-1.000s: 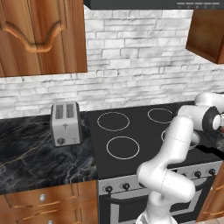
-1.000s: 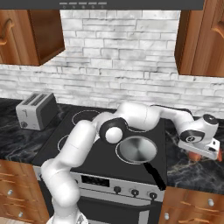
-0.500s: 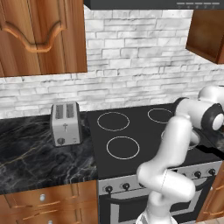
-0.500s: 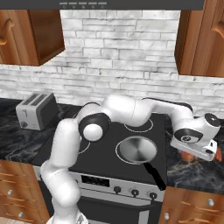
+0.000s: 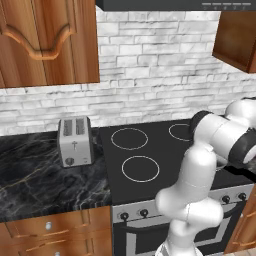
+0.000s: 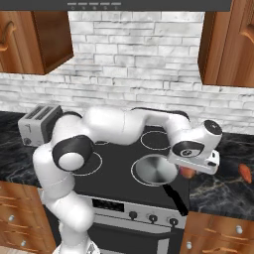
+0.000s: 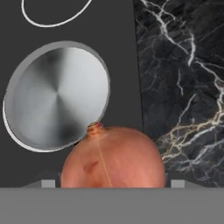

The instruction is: Put the onion and sweet potato in the pan. Then turn on the front right burner and set the heat to medium.

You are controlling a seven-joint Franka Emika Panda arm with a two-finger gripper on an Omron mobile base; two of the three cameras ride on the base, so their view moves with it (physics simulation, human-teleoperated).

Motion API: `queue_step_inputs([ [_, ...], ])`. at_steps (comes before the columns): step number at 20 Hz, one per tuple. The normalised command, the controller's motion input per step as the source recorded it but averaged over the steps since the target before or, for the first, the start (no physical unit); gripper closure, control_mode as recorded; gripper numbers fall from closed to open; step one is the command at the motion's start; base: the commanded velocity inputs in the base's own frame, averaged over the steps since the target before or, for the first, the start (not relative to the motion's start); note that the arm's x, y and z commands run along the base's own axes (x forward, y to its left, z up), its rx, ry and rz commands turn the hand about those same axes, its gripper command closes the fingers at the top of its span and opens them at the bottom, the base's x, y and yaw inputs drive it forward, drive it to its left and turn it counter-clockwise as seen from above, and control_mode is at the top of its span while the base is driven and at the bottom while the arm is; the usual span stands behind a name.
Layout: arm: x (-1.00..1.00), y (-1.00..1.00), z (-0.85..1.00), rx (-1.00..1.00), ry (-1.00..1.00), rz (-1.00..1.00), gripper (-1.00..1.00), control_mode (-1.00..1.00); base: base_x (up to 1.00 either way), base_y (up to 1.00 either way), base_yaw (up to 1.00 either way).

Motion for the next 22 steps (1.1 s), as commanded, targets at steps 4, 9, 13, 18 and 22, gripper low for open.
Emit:
queue_step_inputs([
  [4, 0.00, 0.65, 0.29, -0.04, 0.00, 0.05, 1.00, -1.00, 0.00, 0.00, 0.00],
  [9, 0.00, 0.44, 0.13, -0.03, 0.02, 0.00, 1.00, -1.00, 0.00, 0.00, 0.00],
  [13, -0.05, 0.22, 0.03, 0.00, 0.02, 0.00, 1.00, -1.00, 0.00, 0.00, 0.00],
  [18, 0.00, 0.21, 0.00, -0.08, 0.06, -0.01, 1.00, -1.00, 0.00, 0.00, 0.00],
  [22, 0.43, 0.18, 0.00, -0.10, 0.20, -0.08, 1.00, -1.00, 0.00, 0.00, 0.00],
])
